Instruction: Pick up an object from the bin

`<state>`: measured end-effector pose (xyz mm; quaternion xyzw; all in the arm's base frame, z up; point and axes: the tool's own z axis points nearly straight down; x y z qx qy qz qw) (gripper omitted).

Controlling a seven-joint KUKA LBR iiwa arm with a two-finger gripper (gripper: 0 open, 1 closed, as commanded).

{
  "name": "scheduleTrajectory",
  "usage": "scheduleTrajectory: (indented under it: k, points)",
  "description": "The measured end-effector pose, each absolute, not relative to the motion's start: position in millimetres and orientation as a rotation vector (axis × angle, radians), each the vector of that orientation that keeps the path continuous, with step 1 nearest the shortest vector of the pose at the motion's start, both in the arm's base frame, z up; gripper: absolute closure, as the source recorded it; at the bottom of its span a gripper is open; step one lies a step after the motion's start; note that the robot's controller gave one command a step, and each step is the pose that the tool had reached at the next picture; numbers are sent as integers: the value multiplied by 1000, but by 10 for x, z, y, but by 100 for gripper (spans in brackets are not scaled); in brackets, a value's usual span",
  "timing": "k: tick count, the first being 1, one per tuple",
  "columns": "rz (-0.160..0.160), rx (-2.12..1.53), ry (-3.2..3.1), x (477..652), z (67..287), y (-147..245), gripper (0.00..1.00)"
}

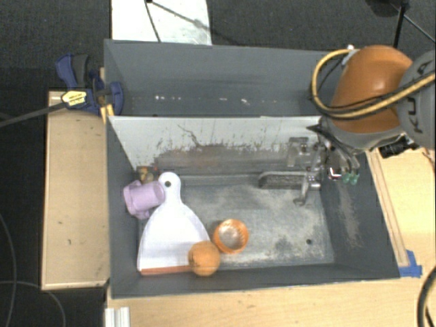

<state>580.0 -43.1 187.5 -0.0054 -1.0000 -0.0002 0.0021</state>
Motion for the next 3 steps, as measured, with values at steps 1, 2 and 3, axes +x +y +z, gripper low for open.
scheduleTrajectory:
  k: [1, 2, 3]
  points:
    - [0, -16, -3145, 5815, 1924, -431, 0]
    - [1, 114, -3145, 5743, 1645, -311, 0]
    - [-1, 105, -3144, 5507, 1302, -122, 0]
